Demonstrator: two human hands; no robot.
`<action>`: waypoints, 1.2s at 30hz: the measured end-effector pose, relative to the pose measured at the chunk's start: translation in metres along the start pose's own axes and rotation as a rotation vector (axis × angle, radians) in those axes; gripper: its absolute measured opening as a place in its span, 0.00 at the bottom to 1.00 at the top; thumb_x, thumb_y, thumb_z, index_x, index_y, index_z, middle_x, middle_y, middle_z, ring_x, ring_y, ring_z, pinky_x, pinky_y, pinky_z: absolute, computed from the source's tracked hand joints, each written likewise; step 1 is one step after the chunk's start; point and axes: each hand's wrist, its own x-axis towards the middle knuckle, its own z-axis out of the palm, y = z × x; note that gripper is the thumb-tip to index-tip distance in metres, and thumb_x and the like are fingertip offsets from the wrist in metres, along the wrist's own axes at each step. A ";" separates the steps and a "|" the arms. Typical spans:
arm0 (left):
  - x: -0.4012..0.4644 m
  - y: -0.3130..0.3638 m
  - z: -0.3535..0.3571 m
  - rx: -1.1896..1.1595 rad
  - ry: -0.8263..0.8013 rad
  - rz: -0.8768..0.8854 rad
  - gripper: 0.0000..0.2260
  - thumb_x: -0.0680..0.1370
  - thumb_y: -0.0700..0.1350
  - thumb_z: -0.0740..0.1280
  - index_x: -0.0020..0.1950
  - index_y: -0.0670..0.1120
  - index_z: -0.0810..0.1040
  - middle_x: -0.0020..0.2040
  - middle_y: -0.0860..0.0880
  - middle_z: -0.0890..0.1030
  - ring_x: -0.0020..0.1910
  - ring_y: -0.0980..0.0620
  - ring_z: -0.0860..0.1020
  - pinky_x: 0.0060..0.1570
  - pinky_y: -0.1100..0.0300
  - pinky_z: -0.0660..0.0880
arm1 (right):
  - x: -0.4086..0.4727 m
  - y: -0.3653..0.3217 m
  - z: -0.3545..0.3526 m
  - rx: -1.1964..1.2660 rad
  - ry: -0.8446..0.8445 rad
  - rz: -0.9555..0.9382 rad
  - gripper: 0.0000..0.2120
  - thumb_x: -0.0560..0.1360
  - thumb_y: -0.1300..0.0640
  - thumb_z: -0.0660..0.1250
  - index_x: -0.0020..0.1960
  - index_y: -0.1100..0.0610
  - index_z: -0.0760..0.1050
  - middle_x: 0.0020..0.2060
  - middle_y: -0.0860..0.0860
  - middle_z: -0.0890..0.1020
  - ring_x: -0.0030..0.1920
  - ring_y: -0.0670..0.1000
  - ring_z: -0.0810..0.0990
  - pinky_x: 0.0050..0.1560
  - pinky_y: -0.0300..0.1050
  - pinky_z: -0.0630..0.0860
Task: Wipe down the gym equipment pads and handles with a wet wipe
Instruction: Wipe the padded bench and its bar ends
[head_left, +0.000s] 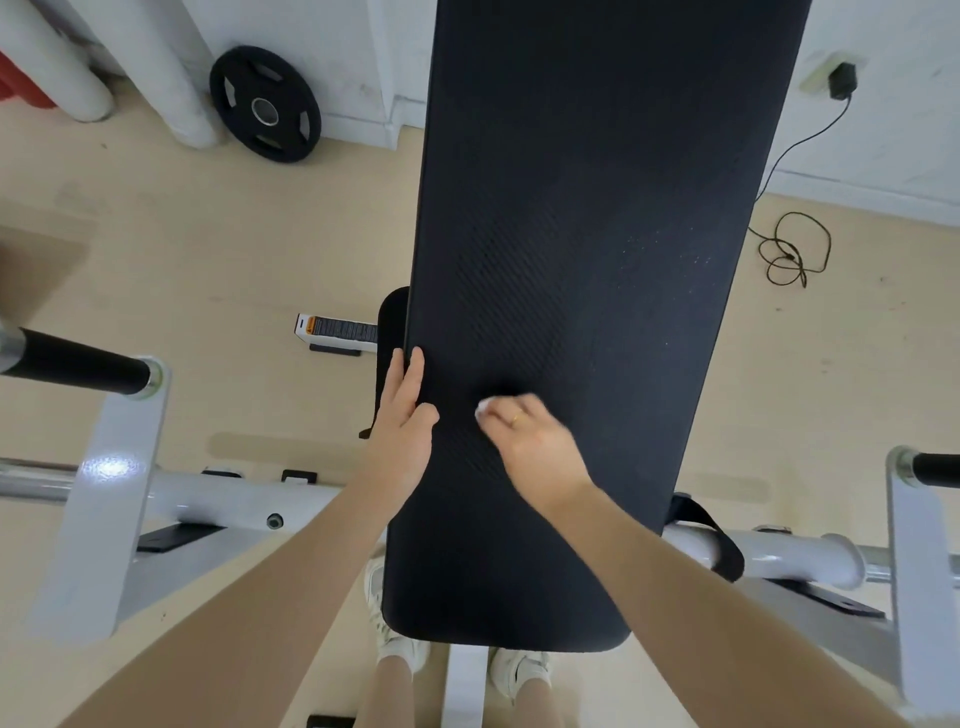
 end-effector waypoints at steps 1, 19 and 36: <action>0.001 0.000 0.000 0.035 -0.004 0.009 0.28 0.79 0.36 0.52 0.76 0.55 0.51 0.77 0.58 0.46 0.75 0.60 0.47 0.69 0.64 0.49 | -0.004 0.000 0.002 0.009 -0.014 -0.034 0.20 0.57 0.73 0.74 0.47 0.60 0.81 0.45 0.51 0.83 0.44 0.52 0.74 0.34 0.41 0.79; 0.001 -0.013 0.028 1.057 0.076 0.363 0.48 0.63 0.53 0.78 0.73 0.37 0.56 0.75 0.36 0.57 0.73 0.37 0.60 0.67 0.50 0.57 | -0.015 0.028 -0.004 0.050 0.088 -0.021 0.17 0.62 0.72 0.71 0.50 0.62 0.80 0.46 0.55 0.82 0.44 0.57 0.78 0.39 0.46 0.80; -0.006 -0.021 0.081 1.263 0.160 0.301 0.56 0.53 0.53 0.82 0.72 0.34 0.57 0.72 0.35 0.64 0.69 0.36 0.67 0.63 0.46 0.69 | 0.041 0.095 -0.042 -0.003 0.321 0.047 0.11 0.67 0.71 0.63 0.46 0.64 0.80 0.43 0.58 0.82 0.45 0.53 0.69 0.44 0.48 0.75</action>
